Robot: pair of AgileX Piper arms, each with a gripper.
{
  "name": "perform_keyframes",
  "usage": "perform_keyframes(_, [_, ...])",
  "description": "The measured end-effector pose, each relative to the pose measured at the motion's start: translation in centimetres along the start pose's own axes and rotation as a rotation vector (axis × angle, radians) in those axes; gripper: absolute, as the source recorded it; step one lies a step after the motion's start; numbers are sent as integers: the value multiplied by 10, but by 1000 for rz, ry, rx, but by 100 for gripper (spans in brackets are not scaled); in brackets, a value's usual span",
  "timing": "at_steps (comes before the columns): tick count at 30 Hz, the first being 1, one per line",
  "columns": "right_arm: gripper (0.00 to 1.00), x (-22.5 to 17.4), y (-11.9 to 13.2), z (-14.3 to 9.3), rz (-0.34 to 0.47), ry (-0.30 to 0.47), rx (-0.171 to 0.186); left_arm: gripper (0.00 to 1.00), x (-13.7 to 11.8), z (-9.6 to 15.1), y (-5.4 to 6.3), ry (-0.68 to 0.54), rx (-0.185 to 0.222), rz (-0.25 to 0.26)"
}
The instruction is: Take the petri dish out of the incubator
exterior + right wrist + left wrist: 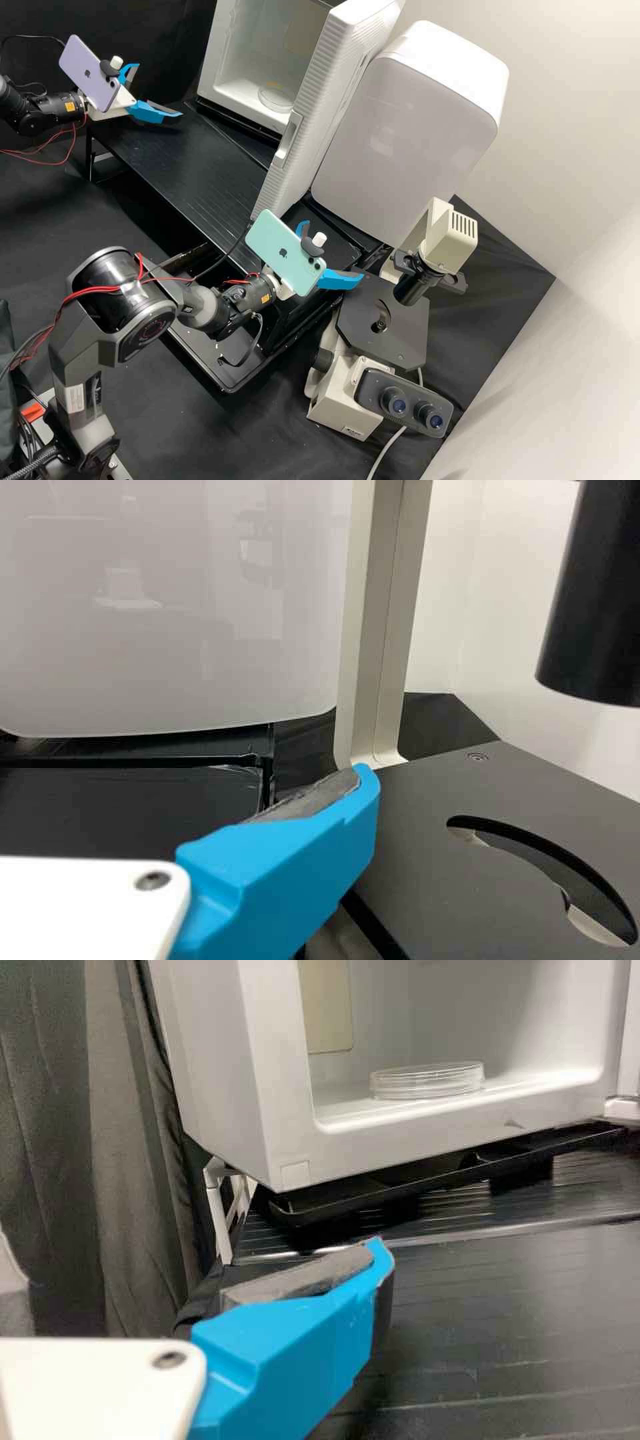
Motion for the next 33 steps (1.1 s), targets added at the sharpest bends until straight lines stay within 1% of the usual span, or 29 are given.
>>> perform_keyframes(12, [100,0,0,0,0,0,0,100,0,0,0,0,0,0])
perform_keyframes(16, [100,0,0,0,0,0,0,100,-3,-2,-4,-4,12,-15])
perform_keyframes(20, [100,0,0,0,0,0,0,100,-4,-2,-6,-11,17,-21])
perform_keyframes(22, [100,0,0,0,0,0,0,100,-5,1,-5,-33,16,-20])
perform_keyframes(27, [100,0,0,0,0,0,0,100,-7,13,-8,-107,19,-36])
perform_keyframes(29, [100,0,0,0,0,0,0,100,-7,21,-10,-149,30,-42])
perform_keyframes(33, [100,0,0,0,0,0,0,100,-10,39,-13,-243,64,-56])
